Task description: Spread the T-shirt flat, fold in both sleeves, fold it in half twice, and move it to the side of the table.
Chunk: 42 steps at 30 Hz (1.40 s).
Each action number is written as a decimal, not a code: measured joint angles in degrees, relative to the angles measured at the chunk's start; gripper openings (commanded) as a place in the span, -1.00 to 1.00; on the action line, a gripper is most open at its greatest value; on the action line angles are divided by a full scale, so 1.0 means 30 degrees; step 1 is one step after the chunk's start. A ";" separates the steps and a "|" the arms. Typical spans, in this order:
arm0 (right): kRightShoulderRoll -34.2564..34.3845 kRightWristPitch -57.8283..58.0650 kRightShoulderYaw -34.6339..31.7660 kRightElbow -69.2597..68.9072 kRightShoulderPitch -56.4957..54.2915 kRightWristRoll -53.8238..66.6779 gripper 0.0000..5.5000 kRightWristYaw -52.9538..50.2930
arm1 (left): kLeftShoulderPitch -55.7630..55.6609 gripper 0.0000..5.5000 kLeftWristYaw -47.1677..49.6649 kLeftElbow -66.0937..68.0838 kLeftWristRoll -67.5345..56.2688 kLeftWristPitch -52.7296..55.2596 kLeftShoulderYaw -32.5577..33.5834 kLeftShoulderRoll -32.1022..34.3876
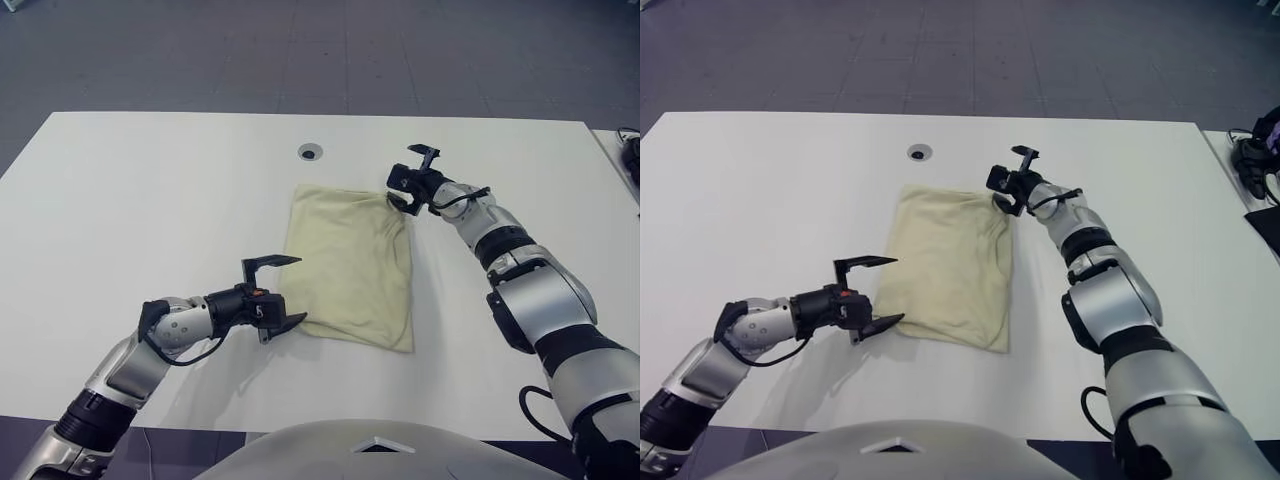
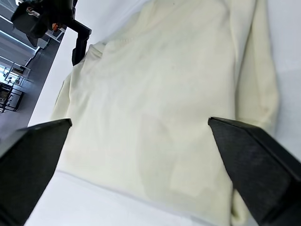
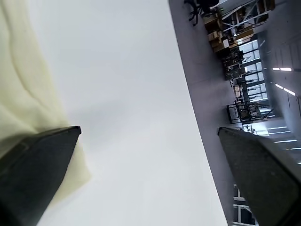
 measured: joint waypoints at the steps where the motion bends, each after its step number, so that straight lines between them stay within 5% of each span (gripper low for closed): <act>1: -0.0047 -0.0538 -0.0808 -0.0152 -0.0001 0.0721 0.96 -0.0144 | -0.0188 0.96 0.0001 0.0013 0.0056 0.0025 -0.0119 -0.0191; 10: -0.2688 -0.1156 -0.4671 -0.8906 0.3701 0.5093 0.96 0.2585 | -0.0454 0.96 0.0041 -0.0836 -0.1367 0.0347 0.1336 -0.0650; 22: -0.3603 0.3170 -0.7194 -2.8331 2.2222 0.6709 0.96 0.5191 | 0.3062 0.85 -0.1149 -0.0803 -0.3712 -0.1982 0.4956 0.1761; 26: -0.4743 0.2109 -0.8723 -3.4074 2.9067 0.6292 0.96 0.7132 | 0.5381 0.58 -0.2628 -0.0805 -0.4940 -0.3272 0.6429 0.3068; 29: -0.6724 -0.0784 -0.9981 -3.6013 3.3076 0.4912 0.96 0.8956 | 0.6460 0.72 -0.3666 -0.0427 -0.4714 -0.4652 0.7267 0.4520; 34: -0.7645 -0.1954 -1.0040 -3.4885 3.2971 0.2994 0.96 0.9408 | 0.5914 0.95 -0.3704 0.0495 -0.3468 -0.4987 0.6705 0.4559; 42: -0.7679 -0.2034 -0.7343 -3.3251 2.9829 0.0031 0.96 0.9099 | 0.4247 0.87 -0.3445 0.0825 -0.2543 -0.4895 0.5011 0.3633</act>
